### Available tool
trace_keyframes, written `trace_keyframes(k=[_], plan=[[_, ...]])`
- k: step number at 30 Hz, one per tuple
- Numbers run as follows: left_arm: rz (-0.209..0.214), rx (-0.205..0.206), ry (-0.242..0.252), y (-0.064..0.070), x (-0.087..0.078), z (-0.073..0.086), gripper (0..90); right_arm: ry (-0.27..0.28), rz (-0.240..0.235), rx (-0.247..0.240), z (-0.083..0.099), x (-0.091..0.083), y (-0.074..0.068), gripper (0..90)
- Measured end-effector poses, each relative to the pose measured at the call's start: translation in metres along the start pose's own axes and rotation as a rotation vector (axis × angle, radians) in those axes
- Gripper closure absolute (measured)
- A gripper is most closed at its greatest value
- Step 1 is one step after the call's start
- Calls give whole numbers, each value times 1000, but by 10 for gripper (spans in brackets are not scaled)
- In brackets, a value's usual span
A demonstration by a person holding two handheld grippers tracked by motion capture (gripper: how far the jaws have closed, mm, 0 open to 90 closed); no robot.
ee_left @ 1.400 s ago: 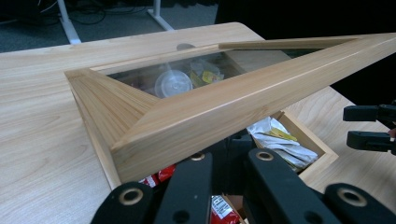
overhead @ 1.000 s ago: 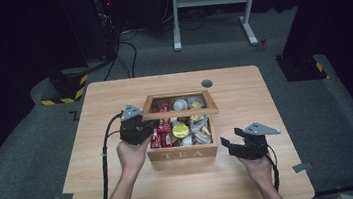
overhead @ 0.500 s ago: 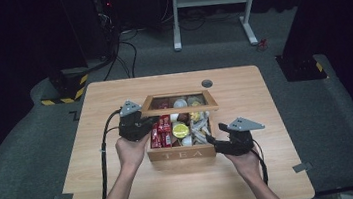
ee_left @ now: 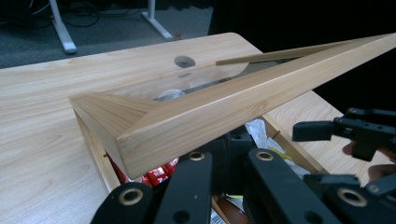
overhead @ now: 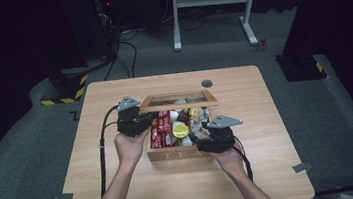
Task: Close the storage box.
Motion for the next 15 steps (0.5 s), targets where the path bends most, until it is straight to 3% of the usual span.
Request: trace_keyframes(k=[15], plan=[[4,-4,-4,-1,2,-9,900,-36,-3,-4,-7,27,-10,311]])
Point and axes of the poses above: each handheld gripper's, and its own axes: x roughly forward along the jaws, z roughly out of its underside, y roughly to its right, the point moved 7 cm from there along x, roughly forward along the jaws, and after that the axes turned 1 degree about -z, right-handed, at the moved point
